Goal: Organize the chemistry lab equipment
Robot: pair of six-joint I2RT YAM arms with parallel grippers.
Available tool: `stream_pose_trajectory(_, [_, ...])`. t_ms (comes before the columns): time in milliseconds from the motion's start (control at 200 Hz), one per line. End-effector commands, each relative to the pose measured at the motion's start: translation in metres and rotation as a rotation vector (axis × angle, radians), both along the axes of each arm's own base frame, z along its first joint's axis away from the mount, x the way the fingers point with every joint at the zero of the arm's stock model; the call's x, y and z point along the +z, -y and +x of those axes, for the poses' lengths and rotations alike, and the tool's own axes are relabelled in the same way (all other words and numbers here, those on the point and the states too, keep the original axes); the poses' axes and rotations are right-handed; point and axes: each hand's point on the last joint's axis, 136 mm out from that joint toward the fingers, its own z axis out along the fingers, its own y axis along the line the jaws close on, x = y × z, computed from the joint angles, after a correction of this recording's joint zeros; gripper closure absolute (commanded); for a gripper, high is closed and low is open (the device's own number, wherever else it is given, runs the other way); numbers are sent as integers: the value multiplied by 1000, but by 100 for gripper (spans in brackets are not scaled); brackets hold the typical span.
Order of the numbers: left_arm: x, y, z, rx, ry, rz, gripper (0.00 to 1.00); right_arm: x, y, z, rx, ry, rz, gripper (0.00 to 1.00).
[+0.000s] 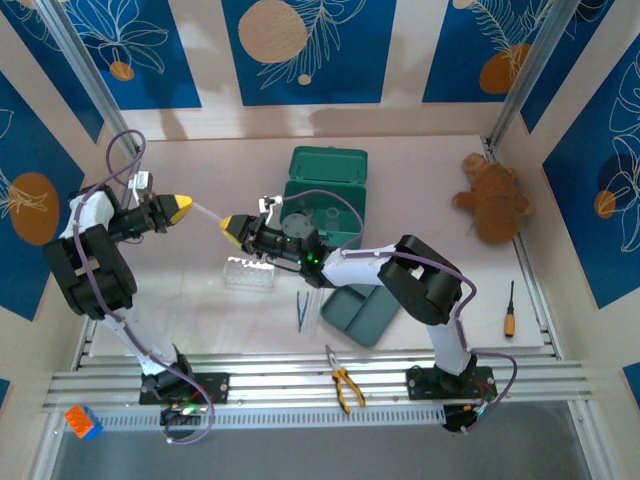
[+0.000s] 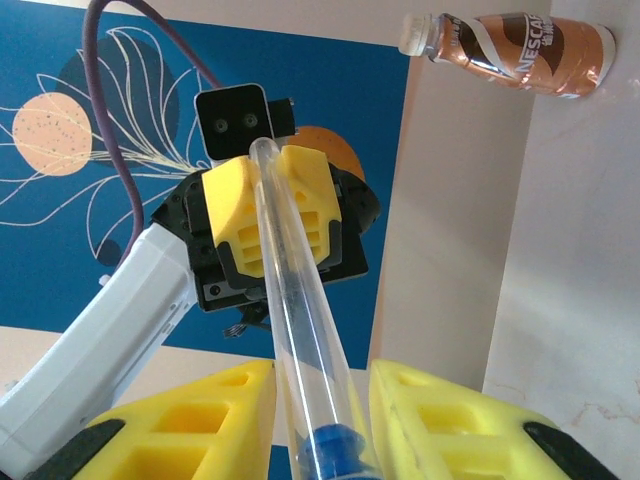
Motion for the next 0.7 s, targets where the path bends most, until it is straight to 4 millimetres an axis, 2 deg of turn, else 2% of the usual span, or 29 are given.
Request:
stream_pose_trajectory(0, [11, -1, -9, 27, -106, -65, 90, 28, 7, 4, -32, 49, 54, 70])
stream_pose_trajectory(370, [10, -1, -10, 23, -106, -60, 87, 29, 8, 7, -34, 53, 47, 78])
stream_pose_trajectory(515, [10, -2, -10, 24, -107, -59, 68, 27, 12, 5, -31, 55, 24, 78])
stream_pose_trajectory(695, [13, -5, -7, 28, -102, -53, 59, 16, 21, -1, -28, 35, -29, 79])
